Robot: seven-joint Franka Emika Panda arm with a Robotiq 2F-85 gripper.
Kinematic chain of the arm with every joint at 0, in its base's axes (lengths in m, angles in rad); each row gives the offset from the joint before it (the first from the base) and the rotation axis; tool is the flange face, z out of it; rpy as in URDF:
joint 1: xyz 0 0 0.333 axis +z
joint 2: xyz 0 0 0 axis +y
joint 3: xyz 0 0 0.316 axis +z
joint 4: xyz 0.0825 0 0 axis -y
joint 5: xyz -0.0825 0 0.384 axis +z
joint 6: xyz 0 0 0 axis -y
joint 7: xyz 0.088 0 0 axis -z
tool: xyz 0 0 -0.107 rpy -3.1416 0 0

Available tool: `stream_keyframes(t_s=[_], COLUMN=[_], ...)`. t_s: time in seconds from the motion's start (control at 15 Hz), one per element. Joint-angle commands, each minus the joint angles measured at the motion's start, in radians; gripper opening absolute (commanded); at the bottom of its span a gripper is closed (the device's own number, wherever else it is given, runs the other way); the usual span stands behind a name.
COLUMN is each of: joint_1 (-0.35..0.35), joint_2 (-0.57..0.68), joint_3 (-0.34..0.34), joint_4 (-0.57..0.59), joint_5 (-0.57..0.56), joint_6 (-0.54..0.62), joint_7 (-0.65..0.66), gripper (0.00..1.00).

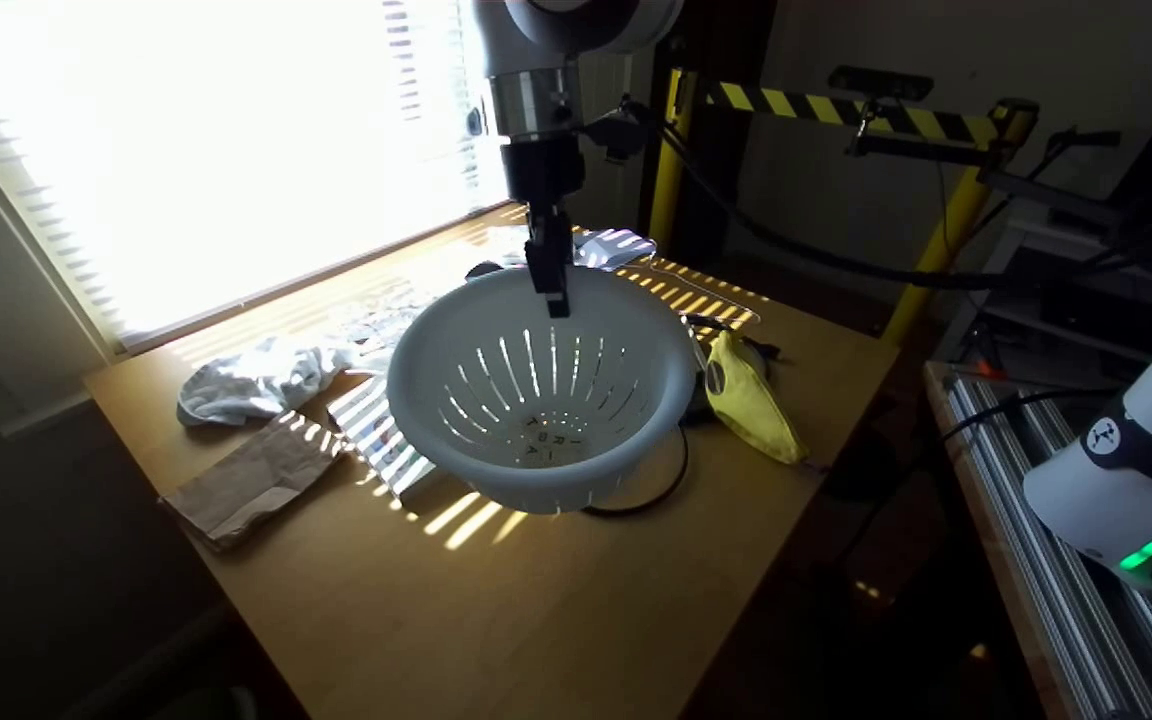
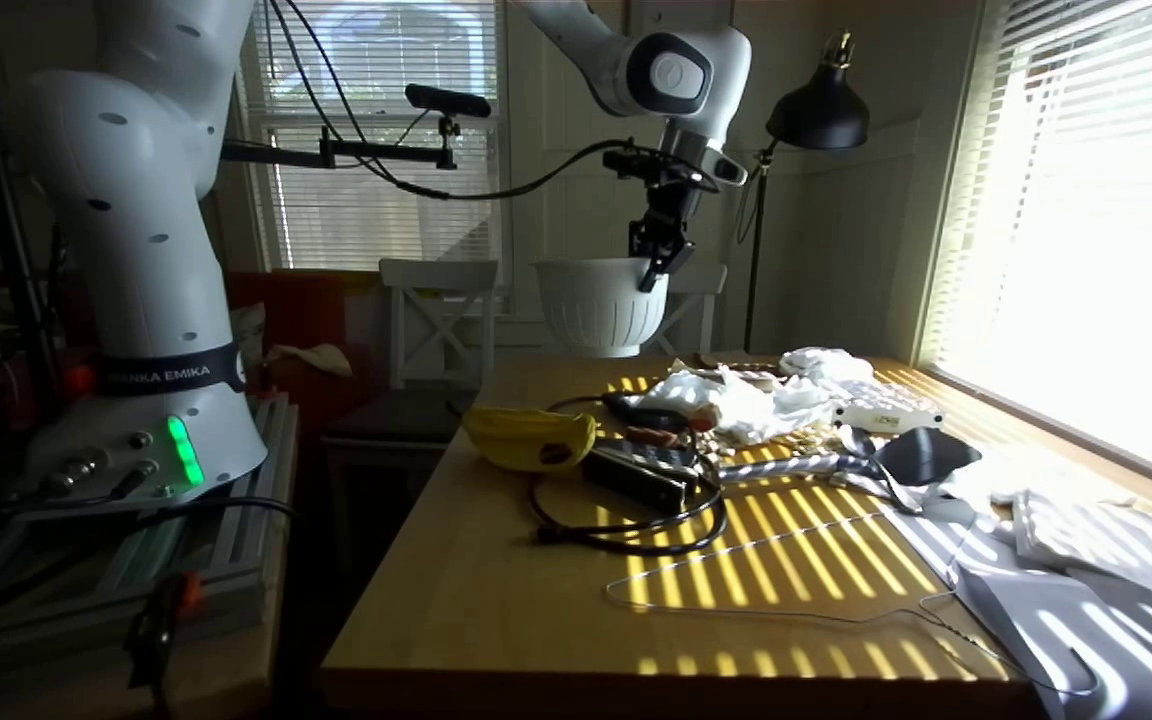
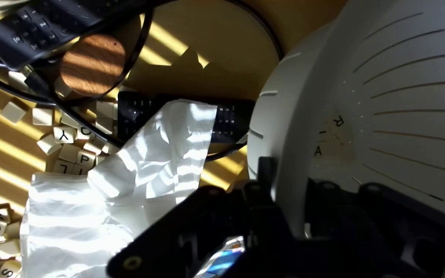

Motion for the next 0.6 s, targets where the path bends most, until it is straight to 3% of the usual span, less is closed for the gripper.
stream_keyframes(t_s=[0.0, 0.27, 0.53], joint_1=[0.013, 0.013, -0.021], joint_2=[-0.104, -0.084, -0.027], joint_3=[0.013, 0.034, 0.070], joint_4=[-0.181, -0.202, -0.135], joint_5=[-0.015, 0.027, 0.158], joint_6=[0.107, 0.193, 0.124], joint_7=[-0.036, -0.053, -0.144], gripper=[0.03, 0.03, 0.03])
